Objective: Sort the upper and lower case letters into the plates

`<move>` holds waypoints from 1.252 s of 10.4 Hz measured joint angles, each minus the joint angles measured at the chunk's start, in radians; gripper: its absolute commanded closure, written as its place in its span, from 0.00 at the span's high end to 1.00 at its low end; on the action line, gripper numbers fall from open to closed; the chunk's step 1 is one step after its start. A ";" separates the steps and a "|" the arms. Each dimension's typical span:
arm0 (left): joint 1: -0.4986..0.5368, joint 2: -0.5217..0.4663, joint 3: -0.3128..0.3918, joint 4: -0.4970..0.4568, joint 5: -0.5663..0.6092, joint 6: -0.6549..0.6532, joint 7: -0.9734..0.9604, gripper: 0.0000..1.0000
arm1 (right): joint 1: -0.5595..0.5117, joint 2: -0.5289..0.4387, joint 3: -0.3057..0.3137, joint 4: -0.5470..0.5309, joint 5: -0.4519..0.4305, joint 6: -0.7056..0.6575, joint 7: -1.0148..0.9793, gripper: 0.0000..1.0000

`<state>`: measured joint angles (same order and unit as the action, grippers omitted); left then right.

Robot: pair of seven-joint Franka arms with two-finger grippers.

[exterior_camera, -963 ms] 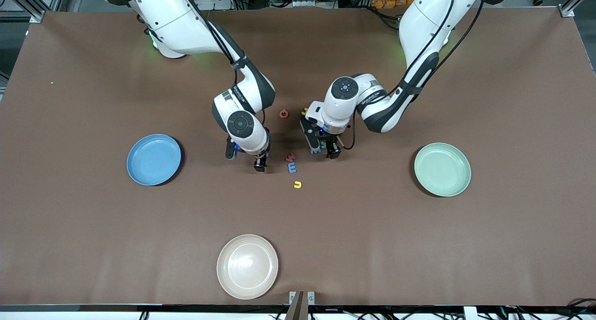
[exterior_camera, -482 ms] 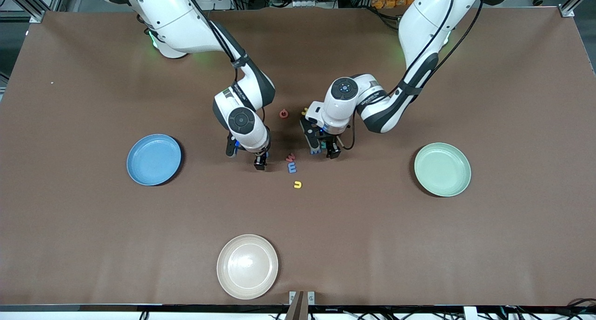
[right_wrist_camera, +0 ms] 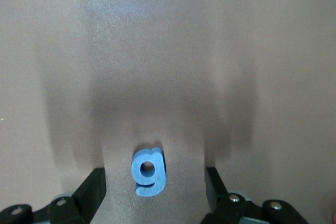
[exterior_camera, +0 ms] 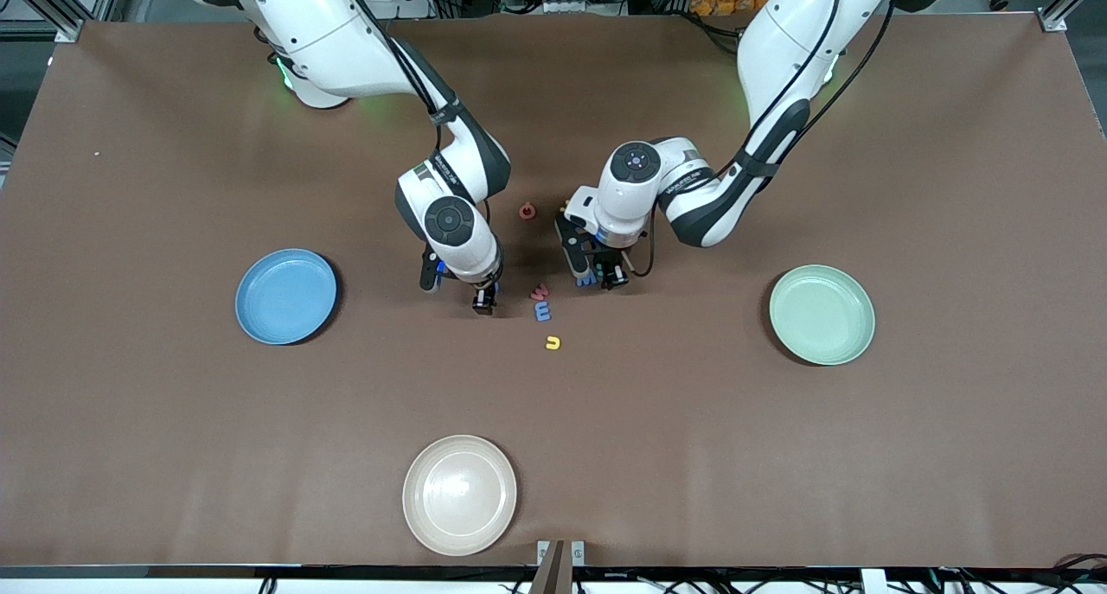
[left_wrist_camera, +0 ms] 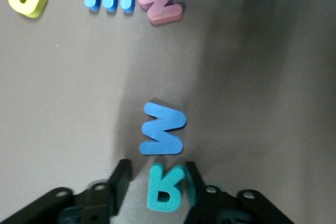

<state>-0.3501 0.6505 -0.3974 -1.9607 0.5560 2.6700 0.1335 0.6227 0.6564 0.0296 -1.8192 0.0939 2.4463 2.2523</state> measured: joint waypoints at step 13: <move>0.313 -0.281 0.017 0.127 -0.214 -0.509 -0.010 0.00 | 0.001 -0.027 0.009 -0.047 -0.020 0.034 0.003 0.12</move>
<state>-0.0374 0.3691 -0.3807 -1.8339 0.3420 2.1607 0.1231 0.6241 0.6298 0.0383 -1.8660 0.0742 2.4799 2.2554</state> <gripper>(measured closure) 0.714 0.542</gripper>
